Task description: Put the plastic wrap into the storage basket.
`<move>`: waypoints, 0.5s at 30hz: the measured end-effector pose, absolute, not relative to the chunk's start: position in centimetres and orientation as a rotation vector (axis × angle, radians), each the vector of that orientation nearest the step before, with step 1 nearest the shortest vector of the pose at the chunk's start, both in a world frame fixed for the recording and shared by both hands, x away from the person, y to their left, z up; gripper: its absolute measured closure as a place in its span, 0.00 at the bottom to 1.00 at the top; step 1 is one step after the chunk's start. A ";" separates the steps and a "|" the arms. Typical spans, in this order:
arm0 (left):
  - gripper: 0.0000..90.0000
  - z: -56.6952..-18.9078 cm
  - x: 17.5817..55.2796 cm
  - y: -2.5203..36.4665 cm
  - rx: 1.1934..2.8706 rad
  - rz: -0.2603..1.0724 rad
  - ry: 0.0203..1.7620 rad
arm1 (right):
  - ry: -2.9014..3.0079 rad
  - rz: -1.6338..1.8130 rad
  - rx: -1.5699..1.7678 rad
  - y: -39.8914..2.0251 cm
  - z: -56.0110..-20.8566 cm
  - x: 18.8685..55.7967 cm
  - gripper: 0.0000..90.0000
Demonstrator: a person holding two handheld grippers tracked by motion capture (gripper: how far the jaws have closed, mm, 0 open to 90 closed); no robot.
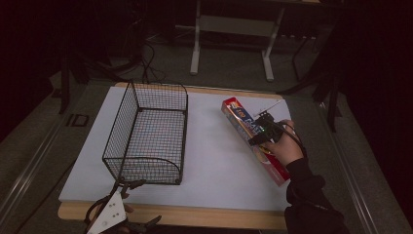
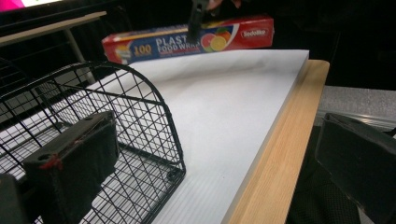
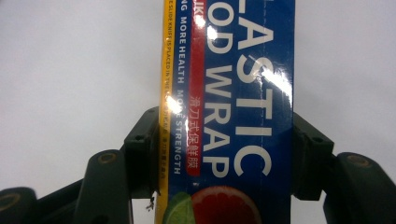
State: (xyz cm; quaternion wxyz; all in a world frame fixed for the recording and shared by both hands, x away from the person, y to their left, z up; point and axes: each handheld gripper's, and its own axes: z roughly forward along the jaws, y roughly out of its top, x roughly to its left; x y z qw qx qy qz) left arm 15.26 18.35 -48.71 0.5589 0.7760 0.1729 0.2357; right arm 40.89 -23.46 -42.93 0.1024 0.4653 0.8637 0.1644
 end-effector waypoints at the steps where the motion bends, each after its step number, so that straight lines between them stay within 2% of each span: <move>1: 0.00 -48.7 15.3 18.3 1.831 0.556 0.409 | 2.538 0.503 1.375 -23.3 -42.5 40.8 0.44; 15: 0.00 -48.6 15.2 18.4 1.824 0.565 0.408 | 2.484 0.668 1.295 -19.4 -38.0 40.8 0.44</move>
